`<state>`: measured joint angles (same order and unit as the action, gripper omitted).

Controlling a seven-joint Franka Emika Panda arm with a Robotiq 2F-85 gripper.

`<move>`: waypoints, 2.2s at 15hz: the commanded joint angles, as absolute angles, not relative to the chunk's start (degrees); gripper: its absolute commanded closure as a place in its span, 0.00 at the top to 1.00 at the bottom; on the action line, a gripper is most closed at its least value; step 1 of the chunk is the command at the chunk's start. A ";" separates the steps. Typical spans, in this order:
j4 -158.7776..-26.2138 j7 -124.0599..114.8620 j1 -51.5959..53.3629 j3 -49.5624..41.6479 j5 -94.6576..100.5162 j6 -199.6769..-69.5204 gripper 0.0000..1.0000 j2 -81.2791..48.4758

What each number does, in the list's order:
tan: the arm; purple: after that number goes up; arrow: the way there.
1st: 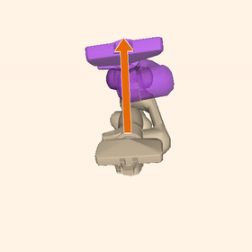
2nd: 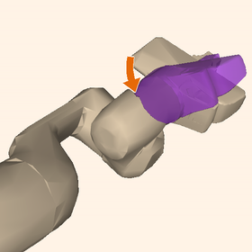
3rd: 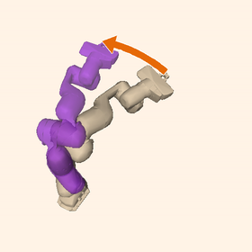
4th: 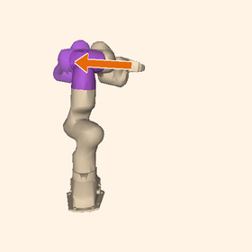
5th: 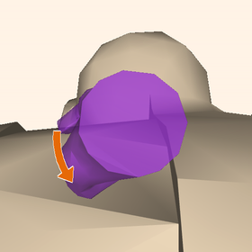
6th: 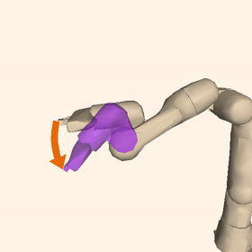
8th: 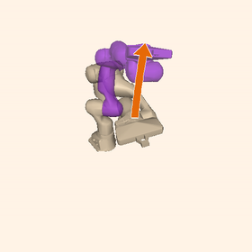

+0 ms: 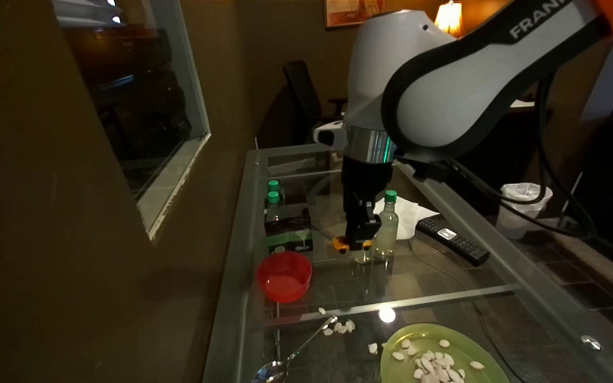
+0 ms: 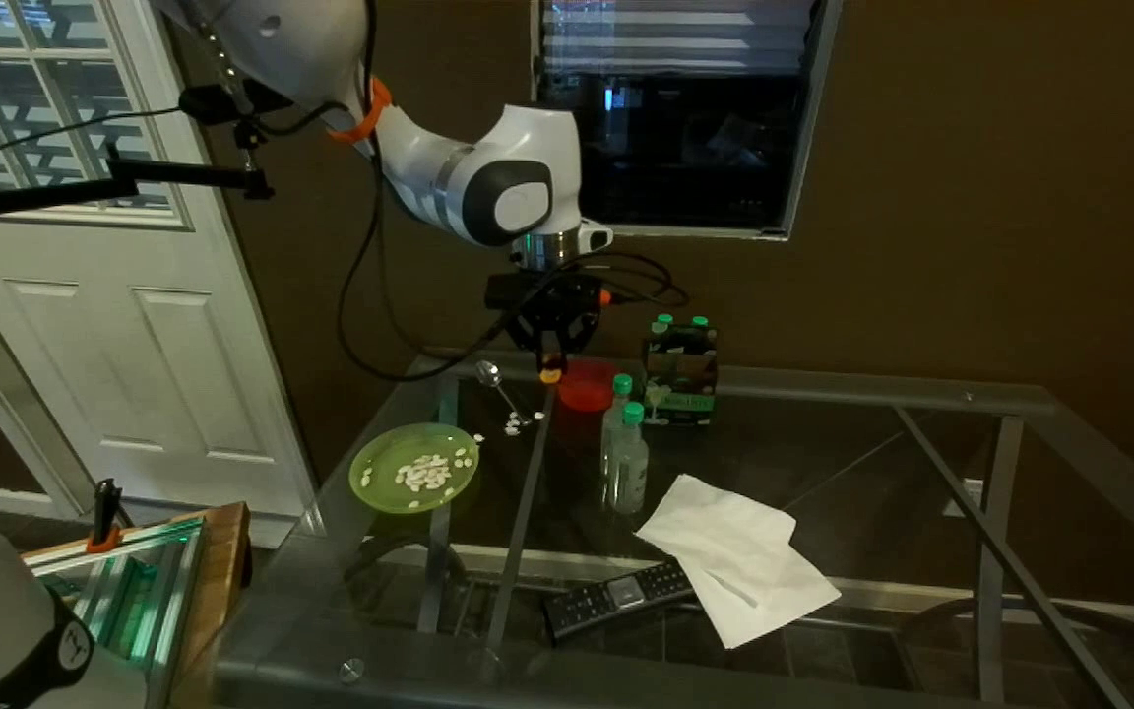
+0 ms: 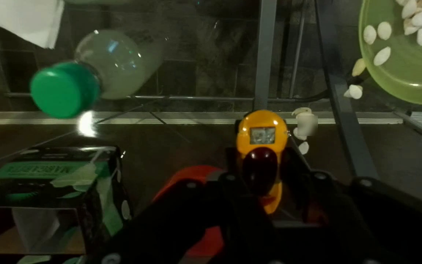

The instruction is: Move the orange car to the left.

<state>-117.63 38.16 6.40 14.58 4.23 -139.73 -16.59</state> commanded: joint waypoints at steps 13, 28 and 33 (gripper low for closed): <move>-90.42 37.33 12.88 18.06 3.76 -131.11 0.08 -41.16; -79.65 29.84 18.56 15.95 7.72 -130.35 0.08 -52.01; -78.54 29.89 19.35 15.80 8.74 -129.04 0.65 -52.44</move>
<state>-81.44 31.28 18.11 16.45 6.92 -131.50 -51.03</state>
